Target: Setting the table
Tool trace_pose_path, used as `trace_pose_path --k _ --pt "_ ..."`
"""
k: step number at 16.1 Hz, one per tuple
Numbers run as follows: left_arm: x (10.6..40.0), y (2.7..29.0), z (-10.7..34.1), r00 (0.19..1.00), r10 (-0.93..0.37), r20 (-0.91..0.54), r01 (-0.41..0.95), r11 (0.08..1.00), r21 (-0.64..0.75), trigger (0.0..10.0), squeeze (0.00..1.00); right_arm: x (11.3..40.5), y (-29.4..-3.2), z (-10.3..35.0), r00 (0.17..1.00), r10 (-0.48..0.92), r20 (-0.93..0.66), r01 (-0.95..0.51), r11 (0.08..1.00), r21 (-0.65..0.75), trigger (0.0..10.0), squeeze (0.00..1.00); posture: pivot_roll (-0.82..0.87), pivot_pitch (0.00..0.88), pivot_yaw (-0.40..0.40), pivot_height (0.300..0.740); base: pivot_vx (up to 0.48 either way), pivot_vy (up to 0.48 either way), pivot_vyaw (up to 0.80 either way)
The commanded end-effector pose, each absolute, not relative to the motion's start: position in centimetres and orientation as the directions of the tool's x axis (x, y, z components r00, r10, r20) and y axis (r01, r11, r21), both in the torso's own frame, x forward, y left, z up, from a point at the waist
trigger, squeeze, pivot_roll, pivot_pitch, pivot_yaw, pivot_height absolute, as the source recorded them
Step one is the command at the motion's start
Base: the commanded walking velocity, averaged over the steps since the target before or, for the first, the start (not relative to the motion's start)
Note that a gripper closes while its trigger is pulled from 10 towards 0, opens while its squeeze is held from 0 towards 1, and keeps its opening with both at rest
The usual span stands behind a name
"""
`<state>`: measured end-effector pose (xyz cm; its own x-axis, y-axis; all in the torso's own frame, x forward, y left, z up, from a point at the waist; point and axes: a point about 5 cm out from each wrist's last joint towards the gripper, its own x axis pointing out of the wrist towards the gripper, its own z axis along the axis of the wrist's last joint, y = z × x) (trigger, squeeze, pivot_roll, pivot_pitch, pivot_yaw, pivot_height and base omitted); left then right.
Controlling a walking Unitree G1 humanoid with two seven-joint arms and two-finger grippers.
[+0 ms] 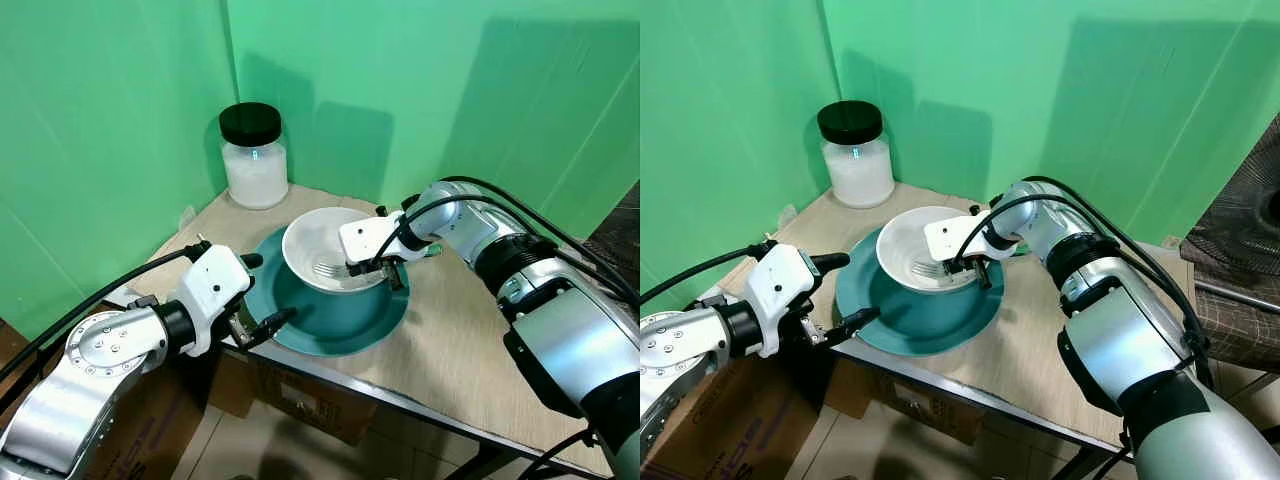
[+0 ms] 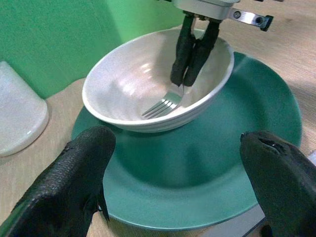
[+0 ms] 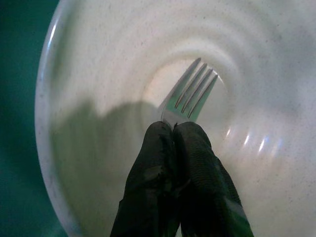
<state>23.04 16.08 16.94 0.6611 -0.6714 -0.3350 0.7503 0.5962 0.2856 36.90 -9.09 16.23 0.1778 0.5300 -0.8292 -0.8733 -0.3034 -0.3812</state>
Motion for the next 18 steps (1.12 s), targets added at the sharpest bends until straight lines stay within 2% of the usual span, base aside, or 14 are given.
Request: trace_pose_path --k 1,2,4,5,7,10,13,14,15,16,17,18 --pt "22.9 15.9 17.1 0.652 -0.678 -0.339 0.758 0.577 0.303 10.0 0.00 37.3 -8.6 17.9 0.199 0.545 -0.814 -0.851 -0.316 -0.419 0.0 0.00 -0.03 0.000 -0.036 0.740 0.000 0.000 0.00" --pt "22.9 15.9 17.1 0.653 -0.678 -0.338 0.758 0.577 0.304 10.0 0.00 37.5 -8.6 18.4 0.212 0.571 -0.793 -0.851 -0.292 -0.437 0.0 0.00 -0.03 0.000 -0.038 0.740 0.000 0.000 0.00" --pt "22.9 15.9 17.2 0.656 -0.677 -0.334 0.755 0.581 0.306 10.0 0.00 38.2 -8.1 20.7 0.260 0.708 -0.657 -0.869 -0.125 -0.479 0.0 0.00 -0.02 0.000 -0.044 0.740 0.000 0.000 0.00" --pt "22.9 15.9 17.2 0.657 -0.676 -0.334 0.754 0.582 0.306 10.0 0.00 38.3 -8.1 21.4 0.267 0.741 -0.616 -0.871 -0.088 -0.484 0.0 0.00 -0.02 0.000 -0.044 0.740 0.000 0.000 0.00" --pt "22.9 15.8 17.2 0.657 -0.676 -0.332 0.753 0.582 0.306 10.0 0.00 38.4 -8.3 21.8 0.276 0.764 -0.582 -0.868 -0.062 -0.493 0.0 0.00 -0.02 0.000 -0.042 0.740 0.000 0.000 0.00" --pt "22.9 15.9 17.4 0.659 -0.676 -0.330 0.752 0.583 0.308 10.0 0.00 38.8 -8.7 22.9 0.328 0.807 -0.491 -0.860 0.041 -0.508 0.0 0.00 -0.02 0.000 -0.041 0.740 0.000 0.000 0.00" --pt "22.8 16.1 17.2 0.666 -0.667 -0.334 0.746 0.591 0.306 10.0 0.00 38.8 -8.8 23.0 0.343 0.834 -0.432 -0.867 0.104 -0.487 0.0 0.00 -0.02 0.000 -0.037 0.740 0.000 0.000 0.00" --pt "22.7 16.1 17.1 0.667 -0.665 -0.338 0.745 0.594 0.303 10.0 0.00 38.7 -9.0 22.4 0.337 0.821 -0.461 -0.869 0.082 -0.488 0.0 0.00 -0.02 0.000 -0.035 0.740 0.000 0.000 0.00" --pt "22.6 16.2 17.1 0.666 -0.663 -0.341 0.746 0.595 0.301 10.0 0.00 38.7 -9.3 22.1 0.350 0.800 -0.487 -0.864 0.075 -0.497 8.5 0.00 -0.02 0.000 -0.035 0.740 0.000 0.000 0.00" --pt "22.7 16.3 17.0 0.667 -0.661 -0.344 0.745 0.595 0.301 10.0 0.00 39.0 -9.5 21.8 0.386 0.774 -0.501 -0.868 0.122 -0.481 10.0 0.00 -0.02 0.000 -0.031 0.740 0.000 0.000 0.00" --pt "22.7 16.2 17.0 0.668 -0.660 -0.344 0.744 0.597 0.300 10.0 0.00 39.0 -9.6 21.6 0.379 0.769 -0.514 -0.883 0.135 -0.449 10.0 0.62 -0.02 0.000 -0.029 0.740 0.000 0.000 0.00" --pt "23.1 16.1 17.0 0.679 -0.657 -0.326 0.734 0.610 0.298 10.0 0.00 39.0 -9.6 21.3 0.366 0.776 -0.514 -0.903 0.162 -0.398 10.0 1.00 -0.03 0.000 -0.027 0.740 0.000 0.000 0.00"
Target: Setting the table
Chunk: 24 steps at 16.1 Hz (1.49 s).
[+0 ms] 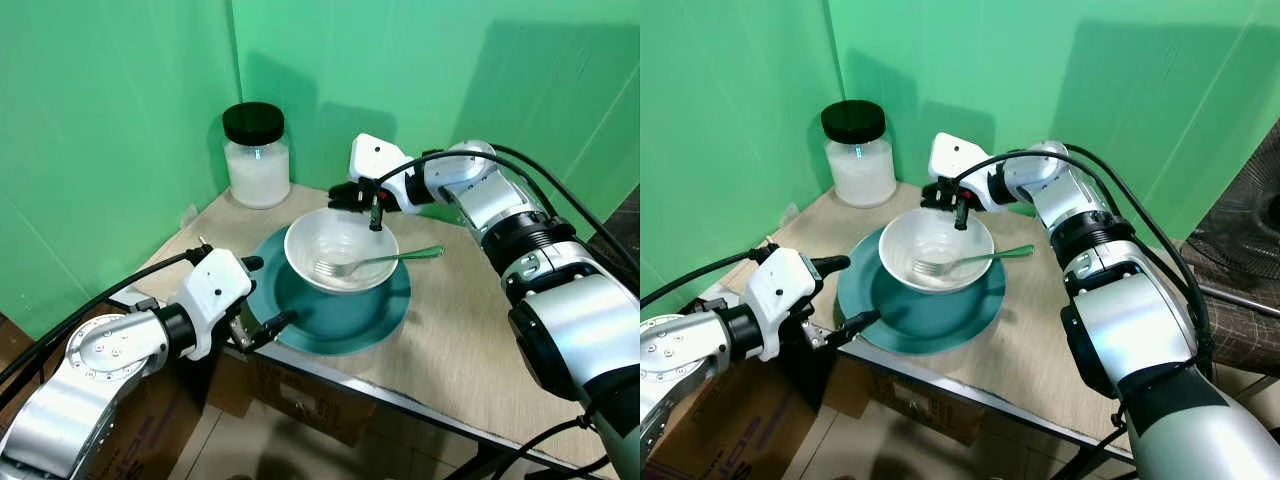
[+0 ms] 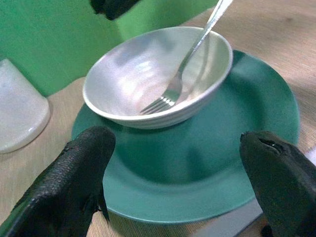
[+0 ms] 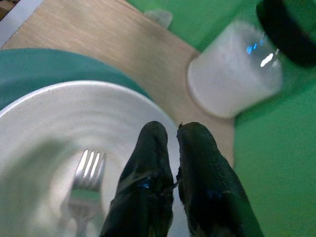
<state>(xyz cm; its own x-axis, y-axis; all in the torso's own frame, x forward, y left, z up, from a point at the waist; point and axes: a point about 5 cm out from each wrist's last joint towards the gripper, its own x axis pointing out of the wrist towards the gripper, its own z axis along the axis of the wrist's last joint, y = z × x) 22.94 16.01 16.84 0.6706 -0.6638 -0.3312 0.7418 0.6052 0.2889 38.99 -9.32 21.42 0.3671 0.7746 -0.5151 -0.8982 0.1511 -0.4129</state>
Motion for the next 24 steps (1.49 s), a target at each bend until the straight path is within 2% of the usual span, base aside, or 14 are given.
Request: trace_pose_path --k 1,4,9,14,15,16,19,22,23,24 --pt "23.4 15.9 16.9 0.684 -0.655 -0.321 0.730 0.615 0.298 10.0 0.00 39.0 -9.7 21.1 0.362 0.779 -0.512 -0.913 0.187 -0.361 10.0 1.00 -0.03 0.000 -0.028 0.740 0.000 0.000 0.00" --pt "23.4 15.6 16.9 0.683 -0.656 -0.323 0.731 0.611 0.305 10.0 0.00 38.9 -10.3 20.7 0.349 0.779 -0.521 -0.932 0.233 -0.277 10.0 1.00 -0.04 0.000 -0.027 0.740 0.000 0.000 0.00" --pt "23.9 15.0 16.7 0.652 -0.687 -0.322 0.758 0.578 0.301 10.0 0.00 38.8 -12.3 19.5 0.385 0.688 -0.615 -0.922 0.306 -0.235 10.0 1.00 -0.08 0.000 0.003 0.740 0.000 0.000 0.00" --pt "24.6 14.6 17.1 0.647 -0.701 -0.301 0.762 0.571 0.307 10.0 0.00 37.8 -11.9 18.8 0.298 0.647 -0.701 -0.952 0.252 -0.172 10.0 1.00 -0.10 0.000 -0.004 0.740 0.000 0.000 0.00" --pt "24.5 14.6 16.9 0.646 -0.702 -0.301 0.762 0.570 0.306 10.0 0.00 37.7 -11.6 18.6 0.297 0.621 -0.725 -0.953 0.245 -0.180 10.0 0.30 -0.10 0.000 -0.008 0.740 0.000 0.000 0.00" --pt "24.5 14.6 16.8 0.645 -0.702 -0.302 0.763 0.570 0.305 10.0 0.00 37.7 -11.5 18.5 0.294 0.613 -0.733 -0.953 0.243 -0.179 10.0 0.00 -0.11 0.000 -0.009 0.740 0.000 0.000 0.00" --pt "23.9 14.2 16.4 0.641 -0.704 -0.304 0.767 0.573 0.288 10.0 0.00 37.0 -10.6 17.3 0.248 0.530 -0.811 -0.960 0.246 -0.133 10.0 0.00 -0.10 0.000 -0.027 0.740 0.000 0.000 0.00" --pt "23.7 14.2 16.3 0.637 -0.708 -0.306 0.770 0.572 0.282 10.0 0.00 37.0 -10.0 16.8 0.269 0.483 -0.834 -0.947 0.291 -0.137 9.8 0.00 -0.10 0.000 -0.025 0.740 0.000 0.000 0.00" --pt "23.7 14.2 16.2 0.635 -0.708 -0.310 0.772 0.569 0.282 10.0 0.00 37.0 -10.0 16.8 0.272 0.471 -0.839 -0.941 0.314 -0.128 5.8 0.00 -0.10 0.000 -0.025 0.740 0.000 0.000 0.00" --pt "23.8 14.3 16.2 0.635 -0.708 -0.309 0.772 0.569 0.283 10.0 0.00 36.9 -10.1 16.8 0.269 0.458 -0.848 -0.940 0.317 -0.128 2.4 0.00 -0.10 0.000 -0.026 0.740 0.000 0.000 0.00"
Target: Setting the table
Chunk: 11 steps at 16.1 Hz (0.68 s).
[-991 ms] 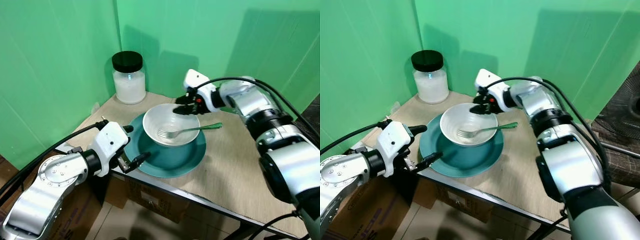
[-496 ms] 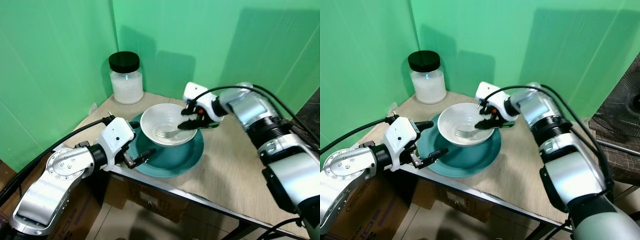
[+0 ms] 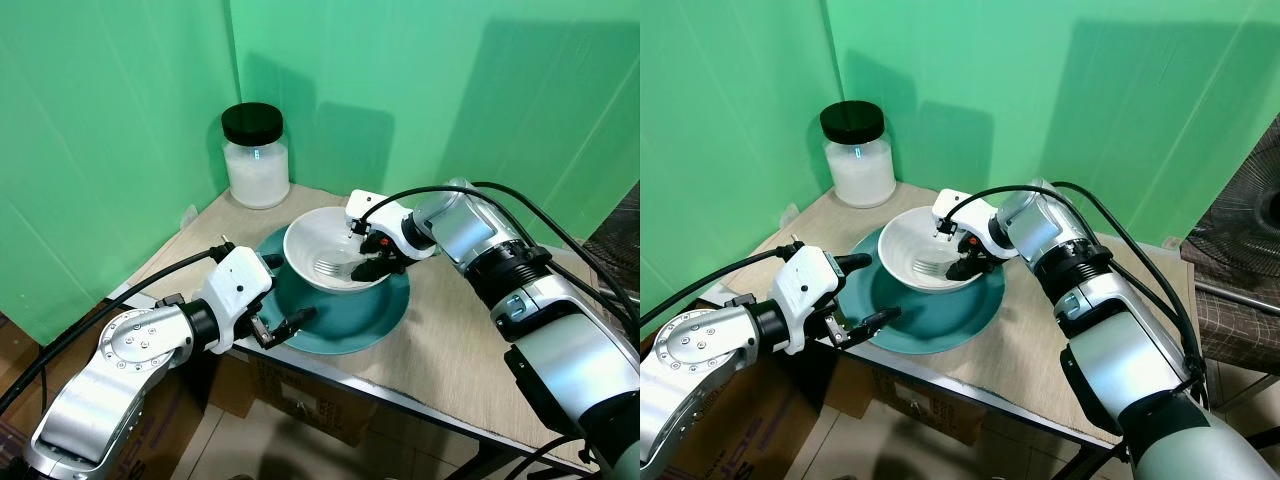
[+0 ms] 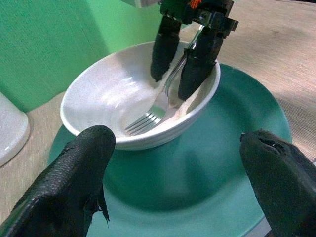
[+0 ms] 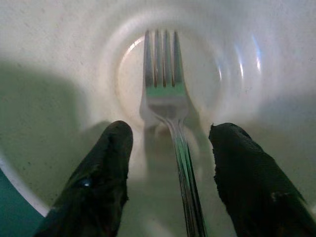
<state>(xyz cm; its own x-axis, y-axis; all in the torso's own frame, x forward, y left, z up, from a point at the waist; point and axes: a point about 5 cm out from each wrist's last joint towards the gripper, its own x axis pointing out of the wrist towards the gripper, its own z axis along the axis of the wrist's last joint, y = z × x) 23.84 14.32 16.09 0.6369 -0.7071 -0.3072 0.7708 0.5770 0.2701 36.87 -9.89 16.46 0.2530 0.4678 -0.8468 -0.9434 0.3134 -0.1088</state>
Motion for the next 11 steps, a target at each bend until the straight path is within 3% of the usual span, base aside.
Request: trace_pose_path --k 1,2,11 --pt "23.81 14.26 16.23 0.635 -0.708 -0.309 0.772 0.569 0.284 10.0 0.00 36.91 -10.09 16.74 0.268 0.451 -0.852 -0.940 0.318 -0.127 2.4 0.00 -0.10 0.000 -0.026 0.740 0.000 0.000 0.00" --pt "23.83 14.25 16.30 0.635 -0.709 -0.307 0.772 0.569 0.284 10.0 0.00 36.81 -10.08 16.63 0.259 0.439 -0.860 -0.942 0.312 -0.125 0.0 0.00 -0.10 0.000 -0.030 0.740 0.000 0.000 0.00" --pt "23.41 14.06 16.36 0.600 -0.737 -0.311 0.799 0.538 0.268 10.0 0.00 36.59 -9.43 16.26 0.250 0.411 -0.877 -0.947 0.291 -0.133 0.0 0.00 -0.10 0.000 -0.022 0.740 0.000 0.000 0.00"
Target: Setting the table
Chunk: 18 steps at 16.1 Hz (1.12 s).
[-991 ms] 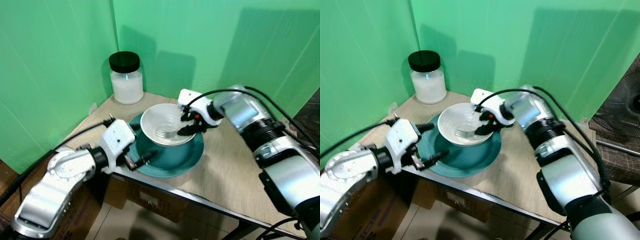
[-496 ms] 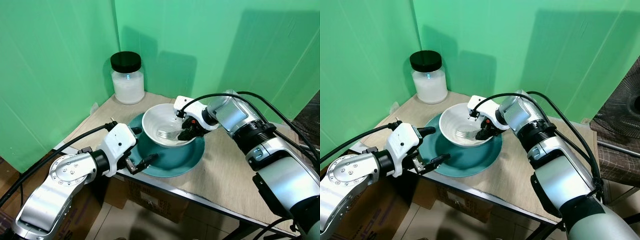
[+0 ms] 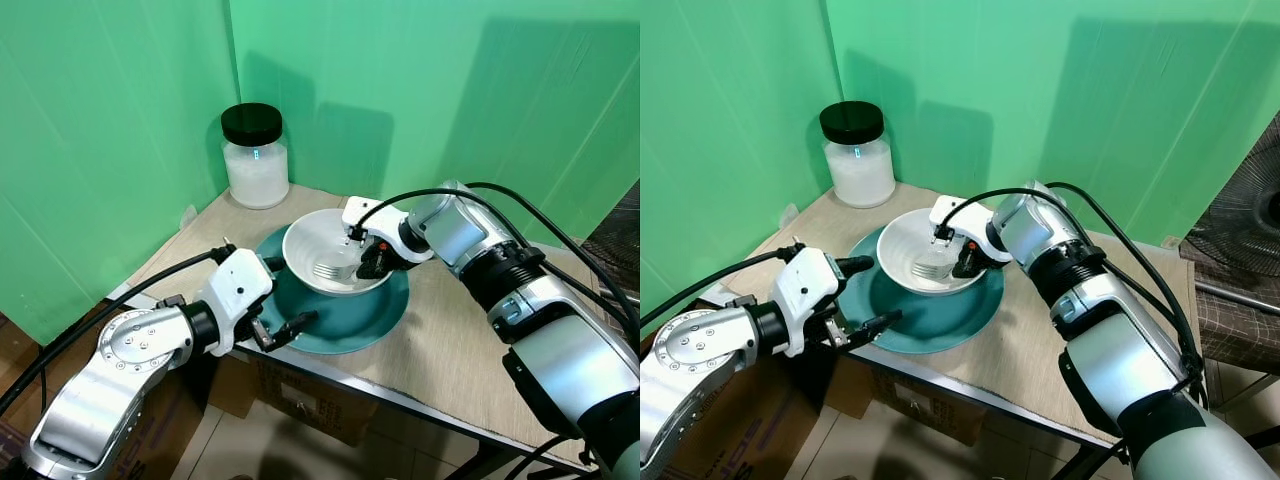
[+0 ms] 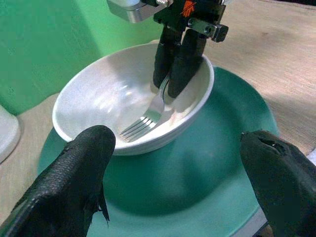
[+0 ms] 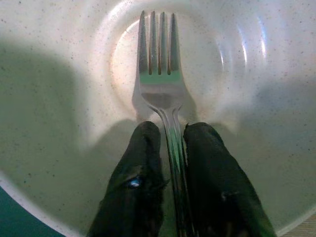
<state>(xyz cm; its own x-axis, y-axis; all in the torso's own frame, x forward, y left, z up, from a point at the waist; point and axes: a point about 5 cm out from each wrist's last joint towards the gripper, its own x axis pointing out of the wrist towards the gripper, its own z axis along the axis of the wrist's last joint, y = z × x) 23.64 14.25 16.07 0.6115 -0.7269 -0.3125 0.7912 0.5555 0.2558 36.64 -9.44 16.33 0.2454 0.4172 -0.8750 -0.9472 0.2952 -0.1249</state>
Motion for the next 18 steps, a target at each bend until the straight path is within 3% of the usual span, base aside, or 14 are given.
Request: trace_pose_path --k 1,7,10,12,14,18 --pt "23.5 14.1 16.4 0.599 -0.737 -0.313 0.800 0.536 0.269 10.0 0.00 36.6 -9.4 16.3 0.252 0.411 -0.876 -0.947 0.292 -0.135 0.0 0.00 -0.10 0.000 -0.022 0.740 0.000 0.000 0.00" --pt "23.8 14.2 16.5 0.596 -0.739 -0.314 0.802 0.530 0.276 10.0 0.00 36.6 -9.2 16.5 0.254 0.424 -0.869 -0.947 0.291 -0.135 0.0 0.00 -0.10 0.000 -0.012 0.740 0.000 0.000 0.00" --pt "24.2 14.3 16.8 0.599 -0.739 -0.308 0.799 0.526 0.291 10.0 0.00 37.1 -9.0 18.3 0.304 0.489 -0.818 -0.931 0.333 -0.147 0.0 0.00 -0.10 0.000 -0.001 0.740 0.000 0.000 0.00" --pt "24.5 14.0 18.1 0.599 -0.760 -0.253 0.797 0.532 0.288 10.0 0.00 37.5 -9.9 21.7 0.393 0.595 -0.701 -0.894 0.427 -0.138 0.0 0.00 -0.09 0.000 0.011 0.740 0.000 0.000 0.00" --pt "24.5 13.6 19.1 0.586 -0.782 -0.212 0.803 0.525 0.282 10.0 0.00 36.1 -11.7 24.5 0.466 0.712 -0.525 -0.855 0.514 -0.062 0.0 0.00 -0.08 0.000 0.030 0.740 0.000 0.000 0.00" --pt "24.5 12.7 21.0 0.601 -0.793 -0.102 0.780 0.555 0.290 10.0 0.00 33.5 -14.3 24.9 0.608 0.700 -0.375 -0.760 0.649 -0.021 0.0 0.00 -0.07 0.000 0.029 0.740 0.000 0.000 0.00"
